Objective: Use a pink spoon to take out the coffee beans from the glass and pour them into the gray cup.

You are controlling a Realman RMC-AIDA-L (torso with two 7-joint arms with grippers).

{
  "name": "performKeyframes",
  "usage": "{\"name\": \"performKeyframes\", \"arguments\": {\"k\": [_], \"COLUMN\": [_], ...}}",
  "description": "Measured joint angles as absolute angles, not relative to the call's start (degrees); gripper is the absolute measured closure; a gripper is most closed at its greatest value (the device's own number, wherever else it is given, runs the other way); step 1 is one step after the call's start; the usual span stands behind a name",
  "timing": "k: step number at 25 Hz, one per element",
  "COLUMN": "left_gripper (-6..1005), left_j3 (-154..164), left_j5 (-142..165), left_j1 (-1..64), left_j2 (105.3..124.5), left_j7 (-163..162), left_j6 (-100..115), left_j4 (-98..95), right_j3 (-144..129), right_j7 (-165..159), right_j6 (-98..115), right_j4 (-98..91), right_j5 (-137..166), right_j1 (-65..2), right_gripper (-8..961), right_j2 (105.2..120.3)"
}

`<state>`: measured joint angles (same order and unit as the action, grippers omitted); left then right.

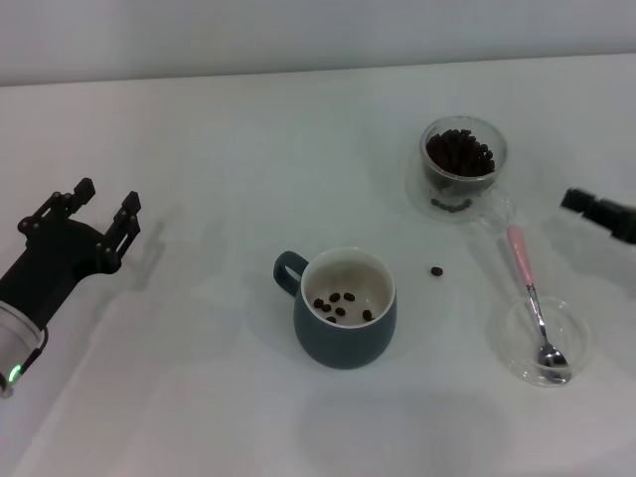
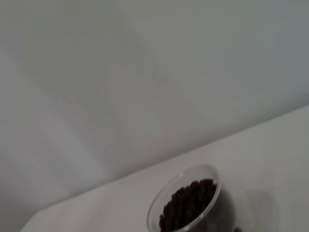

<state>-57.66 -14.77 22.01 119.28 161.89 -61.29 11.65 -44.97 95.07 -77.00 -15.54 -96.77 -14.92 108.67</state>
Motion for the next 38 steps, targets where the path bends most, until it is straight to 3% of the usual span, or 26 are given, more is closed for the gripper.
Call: {"name": "performKeyframes", "arguments": {"k": [7, 14, 18, 26, 33, 38], "left_gripper": [422, 423, 424, 423, 420, 417], "left_j3": [-58.15, -59.23, -59.51, -61.97, -67.75, -70.71], "left_j5": [-14.77, -14.99, -16.17, -16.26, -16.27, -16.26], "left_j1": [22.06, 21.82, 21.80, 21.48, 20.45, 19.65], "left_j2": [119.36, 119.18, 119.10, 118.89, 118.90, 118.92], "left_j7": [161.89, 161.90, 161.89, 161.89, 161.89, 161.89], "left_j6": [-61.02, -61.27, -61.51, -64.14, -65.54, -67.00], "left_j4": [11.89, 11.96, 12.05, 11.87, 11.52, 11.45], "right_j3": [-37.16, -30.83, -26.46, -17.32, -14.34, -14.15], "right_j7": [97.70, 105.93, 112.09, 125.55, 135.16, 141.43], "right_j6": [-76.90, -73.20, -71.74, -70.62, -70.40, -69.73], "right_j4": [-17.75, -18.54, -18.55, -18.56, -17.57, -15.29], "right_j5": [-96.69, -96.64, -96.83, -96.88, -98.90, -101.21], "right_j1": [-14.57, -14.63, -14.85, -15.34, -15.70, -16.49], "right_gripper": [683, 665, 654, 633, 614, 401], "right_j2": [107.41, 107.41, 108.62, 112.58, 114.37, 114.51]}}
